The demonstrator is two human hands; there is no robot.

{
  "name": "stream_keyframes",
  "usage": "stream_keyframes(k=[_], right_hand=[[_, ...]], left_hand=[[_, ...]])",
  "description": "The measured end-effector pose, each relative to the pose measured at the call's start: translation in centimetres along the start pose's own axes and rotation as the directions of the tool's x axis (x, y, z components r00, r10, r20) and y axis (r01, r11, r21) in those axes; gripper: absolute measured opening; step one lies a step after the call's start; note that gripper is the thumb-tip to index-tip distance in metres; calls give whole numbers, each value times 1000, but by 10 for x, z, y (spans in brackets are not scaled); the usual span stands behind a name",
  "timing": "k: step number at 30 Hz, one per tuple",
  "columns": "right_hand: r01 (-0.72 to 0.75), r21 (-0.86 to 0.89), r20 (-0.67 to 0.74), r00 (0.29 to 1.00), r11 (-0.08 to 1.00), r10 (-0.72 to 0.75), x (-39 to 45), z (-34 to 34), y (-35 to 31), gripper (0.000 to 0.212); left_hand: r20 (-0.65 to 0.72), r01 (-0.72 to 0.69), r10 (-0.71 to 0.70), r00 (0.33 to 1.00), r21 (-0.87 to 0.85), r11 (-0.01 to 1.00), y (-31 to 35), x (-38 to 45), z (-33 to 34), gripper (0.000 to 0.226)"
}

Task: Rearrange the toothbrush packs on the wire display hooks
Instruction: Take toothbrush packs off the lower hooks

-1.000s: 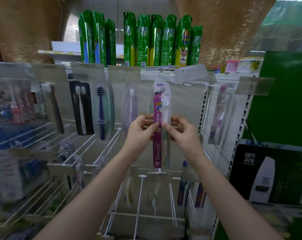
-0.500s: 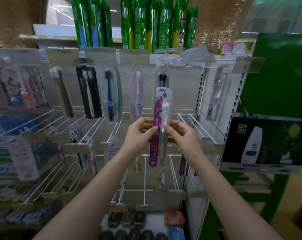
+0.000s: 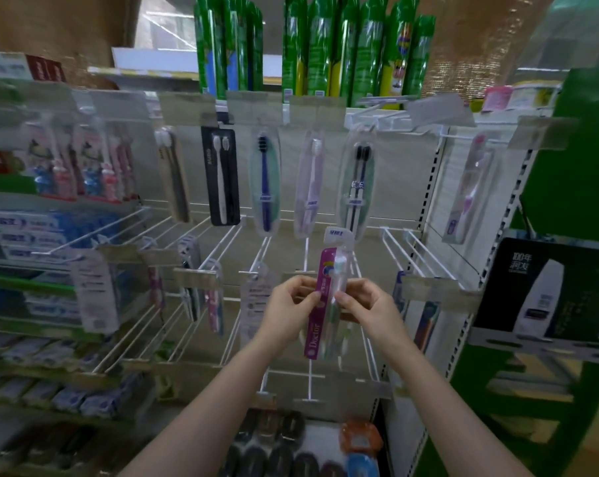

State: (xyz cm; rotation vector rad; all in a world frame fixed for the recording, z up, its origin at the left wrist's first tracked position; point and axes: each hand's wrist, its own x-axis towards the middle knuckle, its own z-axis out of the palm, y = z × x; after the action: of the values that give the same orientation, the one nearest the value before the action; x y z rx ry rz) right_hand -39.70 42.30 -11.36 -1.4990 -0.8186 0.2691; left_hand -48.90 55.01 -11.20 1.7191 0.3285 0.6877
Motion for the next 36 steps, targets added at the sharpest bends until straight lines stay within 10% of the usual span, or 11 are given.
stream_keyframes(k=[17, 36], right_hand=[[-51, -128, 145, 987, 990, 70, 10, 76, 89, 12], [-139, -314, -81, 989, 939, 120, 66, 139, 166, 10]], left_hand=[[-243, 183, -147, 959, 132, 974, -96, 7, -77, 15], [-258, 218, -188, 948, 93, 971, -173, 75, -92, 22]])
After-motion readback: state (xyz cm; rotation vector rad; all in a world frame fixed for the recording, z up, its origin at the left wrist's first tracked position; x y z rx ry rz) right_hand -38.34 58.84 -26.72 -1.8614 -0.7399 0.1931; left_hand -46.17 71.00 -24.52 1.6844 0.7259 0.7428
